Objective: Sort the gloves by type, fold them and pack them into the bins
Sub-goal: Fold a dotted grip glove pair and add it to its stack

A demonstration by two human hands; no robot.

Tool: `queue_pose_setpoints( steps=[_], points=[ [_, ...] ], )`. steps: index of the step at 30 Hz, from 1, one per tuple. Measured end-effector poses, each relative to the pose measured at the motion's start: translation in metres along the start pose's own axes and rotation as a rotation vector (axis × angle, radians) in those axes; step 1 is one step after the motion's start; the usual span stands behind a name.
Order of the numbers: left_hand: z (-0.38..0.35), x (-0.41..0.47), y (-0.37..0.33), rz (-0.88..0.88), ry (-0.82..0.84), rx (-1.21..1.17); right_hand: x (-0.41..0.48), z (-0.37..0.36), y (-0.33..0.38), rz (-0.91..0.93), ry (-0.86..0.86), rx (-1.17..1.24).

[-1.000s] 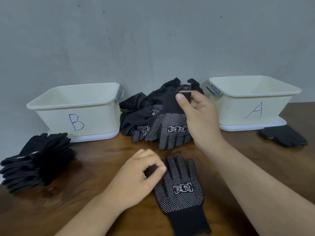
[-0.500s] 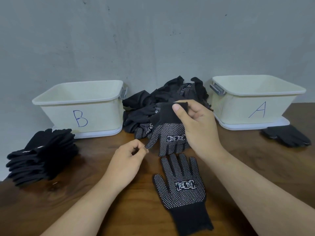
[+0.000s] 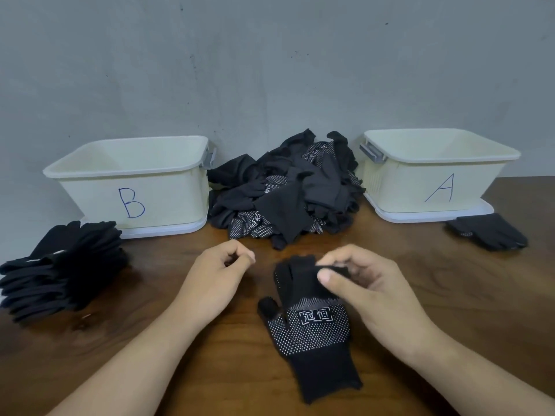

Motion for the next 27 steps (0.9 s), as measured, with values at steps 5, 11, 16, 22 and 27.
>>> queue_pose_setpoints(
  steps=[5,11,16,22,27],
  points=[
    [-0.002,-0.002,-0.002,-0.015,0.019,0.009,-0.034,0.014,-0.005,-0.138,0.38,-0.37],
    [0.0,-0.006,-0.004,-0.057,0.009,0.008,-0.026,0.006,-0.007,-0.012,0.497,-0.649],
    [0.004,-0.015,-0.014,-0.203,0.035,0.083,0.005,0.01,-0.007,0.04,0.483,-0.844],
    [-0.008,-0.029,-0.022,-0.337,0.28,0.162,0.003,0.02,-0.018,0.104,0.388,-0.8],
    [-0.017,-0.03,-0.019,-0.34,0.239,0.305,-0.003,0.017,-0.018,0.198,0.389,-0.875]
  ],
)
Point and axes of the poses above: each hand's wrist, its own x-axis towards the middle knuckle, its own z-axis out of the back of the hand, y = z × x, the point moved 3 cm from there along x, towards the middle knuckle, and after that the axes turned 14 degrees about x, right-handed, at the moved point
